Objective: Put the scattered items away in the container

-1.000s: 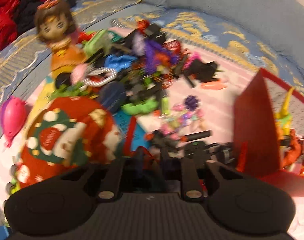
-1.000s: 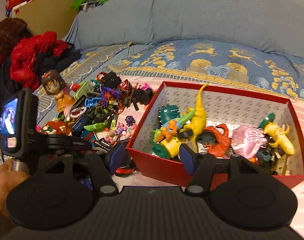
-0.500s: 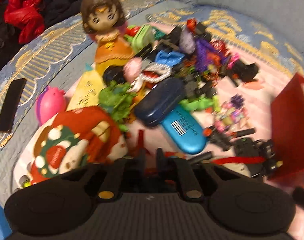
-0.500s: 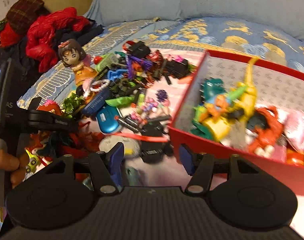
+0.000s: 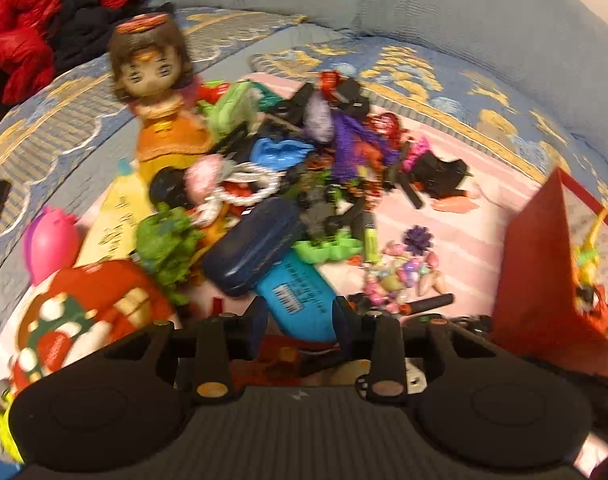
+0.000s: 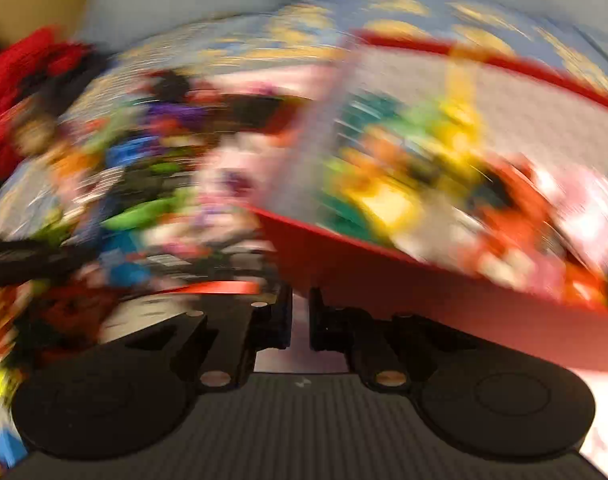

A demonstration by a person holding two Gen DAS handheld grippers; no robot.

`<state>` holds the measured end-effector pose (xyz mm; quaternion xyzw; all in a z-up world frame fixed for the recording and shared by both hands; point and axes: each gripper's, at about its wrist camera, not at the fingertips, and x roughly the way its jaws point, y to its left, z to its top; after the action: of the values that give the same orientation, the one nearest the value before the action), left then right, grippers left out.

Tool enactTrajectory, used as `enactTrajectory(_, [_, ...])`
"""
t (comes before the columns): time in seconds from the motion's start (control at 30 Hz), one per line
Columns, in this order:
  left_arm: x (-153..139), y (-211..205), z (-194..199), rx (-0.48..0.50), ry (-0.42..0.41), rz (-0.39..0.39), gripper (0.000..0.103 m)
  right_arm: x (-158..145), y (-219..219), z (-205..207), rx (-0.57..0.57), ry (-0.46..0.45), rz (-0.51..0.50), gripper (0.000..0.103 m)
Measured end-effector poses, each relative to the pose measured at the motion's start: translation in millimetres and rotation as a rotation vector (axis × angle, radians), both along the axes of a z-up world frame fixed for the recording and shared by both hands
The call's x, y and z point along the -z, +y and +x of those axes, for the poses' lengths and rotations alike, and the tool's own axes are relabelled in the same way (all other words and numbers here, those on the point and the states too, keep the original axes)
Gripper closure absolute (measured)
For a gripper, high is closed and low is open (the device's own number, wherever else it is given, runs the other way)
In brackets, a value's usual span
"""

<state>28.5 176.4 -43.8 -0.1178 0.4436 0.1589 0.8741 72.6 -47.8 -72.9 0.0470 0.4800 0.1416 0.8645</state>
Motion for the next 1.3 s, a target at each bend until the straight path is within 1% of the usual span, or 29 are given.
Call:
enactTrajectory(0.07, [2.9, -5.8, 4.6, 0.034, -0.004, -0.004, 0.063, 3.9, -24.8, 3.3, 0.062, -0.013, -0.008, 0.1])
enactTrajectory(0.1, [4.8, -6.9, 6.5, 0.04, -0.006, -0.017, 0.063, 3.1, -34.1, 2.6, 0.074, -0.026, -0.002, 0.097])
enactTrajectory(0.13, [7.0, -7.3, 8.0, 0.036, -0.005, -0.033, 0.063, 1.1, -38.7, 0.1, 0.066, -0.043, 0.001, 0.09])
enactTrajectory(0.17, [8.9, -7.5, 9.2, 0.029, -0.003, -0.047, 0.063, -1.7, -38.3, -3.9, 0.033, -0.063, 0.007, 0.083])
enactTrajectory(0.2, [10.4, -7.8, 9.8, 0.024, -0.002, -0.057, 0.063, -4.8, -35.1, -8.3, -0.013, -0.08, 0.02, 0.081])
enactTrajectory(0.27, [13.0, -9.6, 10.3, 0.026, 0.006, -0.078, 0.063, -10.4, -25.6, -14.5, -0.092, -0.117, 0.042, 0.07])
enactTrajectory(0.33, [15.5, -11.1, 11.4, 0.037, 0.023, -0.103, 0.063, -11.5, -20.4, -10.0, -0.121, -0.152, 0.013, 0.068])
enactTrajectory(0.37, [16.7, -10.7, 12.0, 0.038, 0.029, -0.115, 0.063, -10.2, -22.8, -3.4, -0.112, -0.149, 0.012, 0.076])
enactTrajectory(0.4, [18.0, -9.5, 12.8, 0.03, 0.035, -0.122, 0.063, -8.4, -29.4, 4.6, -0.092, -0.127, 0.044, 0.079])
enactTrajectory(0.43, [19.7, -7.9, 13.9, 0.019, 0.04, -0.127, 0.063, -7.4, -36.6, 11.7, -0.061, -0.112, 0.073, 0.094])
enactTrajectory(0.47, [21.7, -5.8, 15.7, 0.01, 0.044, -0.138, 0.063, -7.2, -43.3, 17.2, -0.024, -0.106, 0.08, 0.103])
enactTrajectory(0.5, [24.2, -3.5, 18.0, 0.005, 0.046, -0.154, 0.063, -7.6, -48.5, 20.7, 0.007, -0.104, 0.084, 0.103])
enactTrajectory(0.53, [26.9, -1.5, 20.9, 0.0, 0.049, -0.171, 0.063, -7.9, -51.7, 21.4, 0.02, -0.104, 0.096, 0.098])
enactTrajectory(0.57, [29.8, -0.4, 24.0, -0.003, 0.051, -0.186, 0.063, -8.4, -51.9, 19.8, 0.012, -0.109, 0.106, 0.082])
enactTrajectory(0.63, [34.8, -1.6, 30.6, -0.001, 0.053, -0.195, 0.062, -7.6, -41.2, 10.6, -0.066, -0.118, 0.115, 0.062])
enactTrajectory(0.67, [36.1, -3.6, 33.4, 0.003, 0.051, -0.191, 0.062, -5.8, -32.6, 5.4, -0.106, -0.122, 0.109, 0.061])
enactTrajectory(0.7, [36.4, -5.7, 35.5, 0.006, 0.046, -0.184, 0.062, -3.0, -23.4, 2.6, -0.137, -0.123, 0.108, 0.061])
enactTrajectory(0.77, [37.0, -6.6, 37.8, 0.008, 0.042, -0.187, 0.062, 2.2, -8.2, 2.0, -0.156, -0.106, 0.13, 0.061])
enactTrajectory(0.83, [37.2, -2.9, 36.9, 0.002, 0.037, -0.209, 0.062, 9.3, 5.6, 7.1, -0.164, -0.082, 0.148, 0.061])
enactTrajectory(0.93, [37.5, 3.1, 36.5, -0.007, 0.028, -0.239, 0.062, 20.5, 25.5, 13.5, -0.207, -0.045, 0.138, 0.062])
enactTrajectory(0.97, [37.6, 3.5, 37.2, -0.005, 0.026, -0.243, 0.062, 24.8, 30.6, 15.8, -0.214, -0.031, 0.129, 0.063])
enactTrajectory(1.0, [37.8, 3.0, 38.1, 0.0, 0.026, -0.243, 0.062, 29.2, 34.3, 17.0, -0.212, -0.02, 0.108, 0.067])
enactTrajectory(1.03, [38.1, 2.0, 39.2, 0.007, 0.028, -0.244, 0.062, 33.3, 34.3, 17.3, -0.206, -0.01, 0.099, 0.073])
enactTrajectory(1.07, [39.0, 1.1, 40.4, 0.015, 0.03, -0.251, 0.062, 36.1, 30.3, 16.7, -0.198, 0.0, 0.117, 0.076])
enactTrajectory(1.13, [42.9, -1.2, 42.8, 0.03, 0.035, -0.272, 0.062, 37.0, 19.1, 14.2, -0.182, 0.011, 0.151, 0.077])
enactTrajectory(1.2, [48.7, -3.3, 44.9, 0.031, 0.044, -0.285, 0.061, 35.2, 9.8, 9.2, -0.176, 0.008, 0.144, 0.077])
enactTrajectory(1.3, [55.2, -6.6, 47.2, 0.023, 0.062, -0.304, 0.062, 28.1, -10.9, -1.4, -0.148, -0.005, 0.16, 0.077])
